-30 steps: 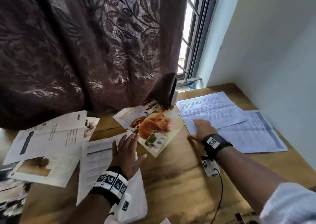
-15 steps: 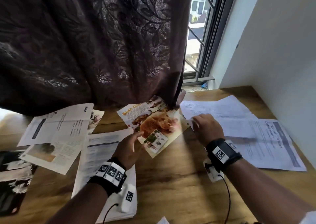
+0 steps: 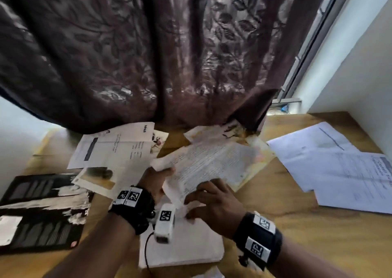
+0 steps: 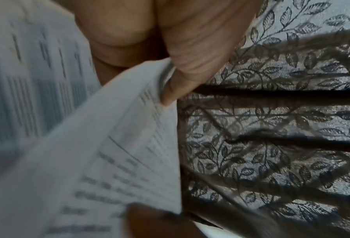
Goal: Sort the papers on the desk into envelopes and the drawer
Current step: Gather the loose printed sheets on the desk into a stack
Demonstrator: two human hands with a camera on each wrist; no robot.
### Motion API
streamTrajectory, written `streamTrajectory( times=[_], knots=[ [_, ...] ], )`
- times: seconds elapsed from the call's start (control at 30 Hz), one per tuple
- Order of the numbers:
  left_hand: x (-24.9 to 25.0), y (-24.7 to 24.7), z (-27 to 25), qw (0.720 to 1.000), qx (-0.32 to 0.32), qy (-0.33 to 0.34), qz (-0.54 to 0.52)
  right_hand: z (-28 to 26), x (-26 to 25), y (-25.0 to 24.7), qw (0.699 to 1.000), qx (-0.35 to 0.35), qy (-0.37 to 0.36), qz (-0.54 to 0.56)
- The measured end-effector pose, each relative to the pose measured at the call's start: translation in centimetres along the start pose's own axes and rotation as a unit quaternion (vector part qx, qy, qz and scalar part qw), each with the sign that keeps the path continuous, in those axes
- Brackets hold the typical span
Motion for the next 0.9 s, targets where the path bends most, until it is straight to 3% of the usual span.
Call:
streamTrajectory(
  times=[0.1,0.23,0.3,0.4,0.47,0.63,0.73,0.8,0.9],
  knots=[
    [-0.6,-4.1,0.7,1.000,0.019,0.021,0.008,0.3,-1.0,1.9,0.989,0.014,0.148,0.009],
    [-2.4,-7.6,2.4,0.999,0.029,0.033,0.020,-1.3,0.2,3.0,0.914,0.102,0.389,0.059],
    [-3.3,-8.1,2.8,0.999,0.014,0.032,0.022,-1.9,1.4,3.5,0.858,0.148,0.472,0.139],
    [-3.6,-8.2,1.2,0.999,-0.044,0.015,0.008,-2.5,2.3,5.2,0.720,0.182,0.603,0.290],
    [-4.0,-8.1,0.3,0.998,-0.063,-0.006,-0.024,-2.3,2.7,5.9,0.677,0.186,0.637,0.319],
    [-3.1,-7.2,-1.6,0.989,-0.117,-0.023,-0.090,-1.8,3.2,5.1,0.625,0.185,0.688,0.320],
    [-1.7,-7.6,-1.6,0.994,-0.079,-0.014,-0.080,-2.5,3.8,3.9,0.651,0.170,0.681,0.288],
    [-1.2,-8.6,-0.8,0.999,-0.032,0.012,-0.033,-3.2,4.1,3.2,0.677,0.134,0.675,0.263],
    [-1.8,-9.9,0.8,0.971,-0.004,0.108,0.213,-4.2,4.1,2.6,0.689,0.092,0.667,0.267]
  ],
)
Point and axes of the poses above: each hand's wrist, its own z-axis towards the middle knuckle, its own y-axis out of the palm, x = y × z, the point moved 4 cm from there along z, towards the middle knuckle, and after that the axes turned 4 degrees about x, right-handed, at the moved point
